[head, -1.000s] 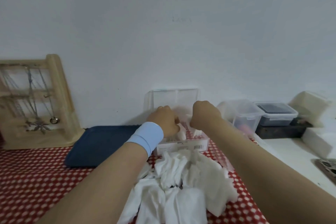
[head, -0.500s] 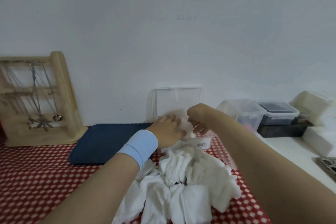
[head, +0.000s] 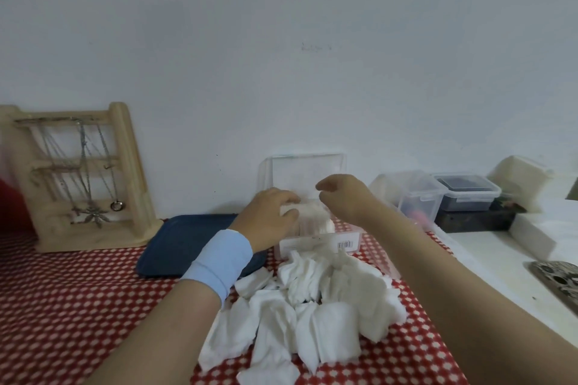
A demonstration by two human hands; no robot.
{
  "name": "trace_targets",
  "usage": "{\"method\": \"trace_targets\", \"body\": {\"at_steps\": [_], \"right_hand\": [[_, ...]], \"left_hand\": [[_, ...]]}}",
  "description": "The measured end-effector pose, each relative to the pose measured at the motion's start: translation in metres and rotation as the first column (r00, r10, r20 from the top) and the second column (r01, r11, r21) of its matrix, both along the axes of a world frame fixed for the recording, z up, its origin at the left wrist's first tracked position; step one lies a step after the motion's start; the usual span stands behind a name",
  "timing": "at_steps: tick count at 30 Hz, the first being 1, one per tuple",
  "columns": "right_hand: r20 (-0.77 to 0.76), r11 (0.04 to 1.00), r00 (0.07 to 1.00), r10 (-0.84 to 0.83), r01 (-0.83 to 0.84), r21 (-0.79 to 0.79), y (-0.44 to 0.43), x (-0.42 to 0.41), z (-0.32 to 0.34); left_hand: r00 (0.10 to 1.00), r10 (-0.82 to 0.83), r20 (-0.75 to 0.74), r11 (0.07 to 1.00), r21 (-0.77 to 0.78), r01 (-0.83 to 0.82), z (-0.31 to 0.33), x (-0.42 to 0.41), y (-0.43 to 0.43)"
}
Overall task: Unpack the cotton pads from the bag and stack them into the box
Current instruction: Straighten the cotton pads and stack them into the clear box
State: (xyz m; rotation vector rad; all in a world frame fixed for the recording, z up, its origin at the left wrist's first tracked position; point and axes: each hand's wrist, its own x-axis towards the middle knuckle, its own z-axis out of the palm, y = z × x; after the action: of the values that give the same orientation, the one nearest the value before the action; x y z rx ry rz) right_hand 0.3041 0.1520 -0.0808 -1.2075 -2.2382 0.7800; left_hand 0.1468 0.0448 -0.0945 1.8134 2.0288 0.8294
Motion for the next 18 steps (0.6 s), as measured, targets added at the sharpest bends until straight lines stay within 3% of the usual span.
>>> {"method": "trace_targets", "body": {"at_steps": [2,3,5,8,10,15,17,18], "right_hand": [[-0.071,0.972,0.973,0.221,-0.214,0.101,-0.029,0.007,0.013],[-0.033,0.937,0.940,0.341,-0.336,0.090,-0.044,0.009,0.018],[0.195,0.872,0.855,0.480,-0.490,0.000,-0.069,0.007,0.024],[0.544,0.824,0.677,0.496,-0.565,-0.048,-0.085,-0.002,0.019],[0.579,0.848,0.671,0.462,-0.526,-0.067,-0.084,-0.008,0.011],[0.382,0.904,0.835,0.396,-0.427,-0.003,-0.077,-0.010,0.011],[0.170,0.924,0.910,0.379,-0.383,-0.011,-0.071,-0.009,0.014],[0.037,0.932,0.932,0.361,-0.359,-0.040,-0.070,-0.009,0.016]], "left_hand": [[0.995,0.033,0.092,0.999,-0.016,-0.032,-0.001,-0.005,-0.017],[0.993,0.039,0.111,0.999,-0.031,-0.035,-0.002,-0.008,-0.025],[0.991,0.060,0.117,0.997,-0.058,-0.053,-0.007,-0.013,-0.041],[0.981,0.103,0.163,0.989,-0.121,-0.084,-0.016,-0.019,-0.060],[0.973,0.121,0.198,0.986,-0.135,-0.095,-0.022,-0.020,-0.069],[0.919,0.125,0.375,0.992,-0.062,-0.110,-0.032,-0.021,-0.076],[0.811,0.097,0.576,0.995,-0.035,-0.094,-0.032,-0.019,-0.075],[0.708,0.079,0.702,0.996,-0.030,-0.081,-0.030,-0.017,-0.074]]}}
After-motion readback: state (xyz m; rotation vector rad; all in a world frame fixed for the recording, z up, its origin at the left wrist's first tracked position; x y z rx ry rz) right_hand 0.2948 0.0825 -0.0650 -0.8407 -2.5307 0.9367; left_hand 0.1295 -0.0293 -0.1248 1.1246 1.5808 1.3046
